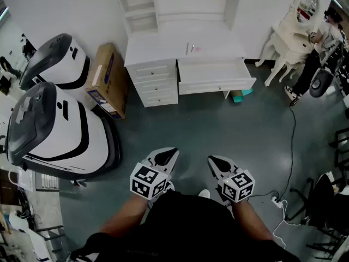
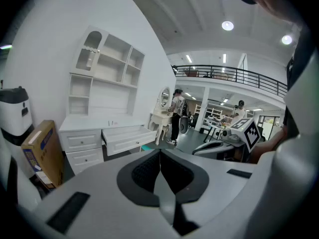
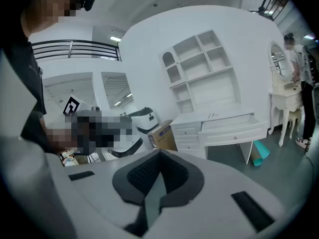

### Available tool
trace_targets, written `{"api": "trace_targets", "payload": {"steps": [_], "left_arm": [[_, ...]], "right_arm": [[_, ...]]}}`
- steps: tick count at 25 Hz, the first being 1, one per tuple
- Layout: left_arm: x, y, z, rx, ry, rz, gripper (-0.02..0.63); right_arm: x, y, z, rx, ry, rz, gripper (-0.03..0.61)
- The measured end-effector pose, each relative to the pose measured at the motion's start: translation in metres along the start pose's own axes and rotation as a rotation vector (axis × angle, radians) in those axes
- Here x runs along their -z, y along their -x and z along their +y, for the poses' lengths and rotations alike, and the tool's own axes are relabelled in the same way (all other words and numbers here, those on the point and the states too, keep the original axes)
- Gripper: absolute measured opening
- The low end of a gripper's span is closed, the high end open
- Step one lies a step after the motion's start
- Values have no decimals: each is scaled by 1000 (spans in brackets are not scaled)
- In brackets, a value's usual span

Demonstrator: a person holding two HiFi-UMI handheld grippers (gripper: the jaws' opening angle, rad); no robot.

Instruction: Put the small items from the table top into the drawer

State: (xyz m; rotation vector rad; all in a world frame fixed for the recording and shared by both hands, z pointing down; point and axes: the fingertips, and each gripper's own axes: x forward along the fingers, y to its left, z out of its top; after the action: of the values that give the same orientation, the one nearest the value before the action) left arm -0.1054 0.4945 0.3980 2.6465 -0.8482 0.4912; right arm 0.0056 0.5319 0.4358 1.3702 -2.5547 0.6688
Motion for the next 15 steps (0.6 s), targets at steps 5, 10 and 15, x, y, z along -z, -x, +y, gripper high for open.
{"api": "trace_targets", "payload": {"steps": [5, 10, 15], "left_arm": [[-2, 1, 0, 2, 3, -5, 11], [-1, 0, 1, 2, 4, -3, 11], [6, -2, 4, 0, 12, 20, 11]], "right_arm": [[-2, -1, 1, -2, 6, 4, 26], [0, -3, 0, 9, 8, 8, 26], [-7, -2, -1, 5, -33, -36, 26]]}}
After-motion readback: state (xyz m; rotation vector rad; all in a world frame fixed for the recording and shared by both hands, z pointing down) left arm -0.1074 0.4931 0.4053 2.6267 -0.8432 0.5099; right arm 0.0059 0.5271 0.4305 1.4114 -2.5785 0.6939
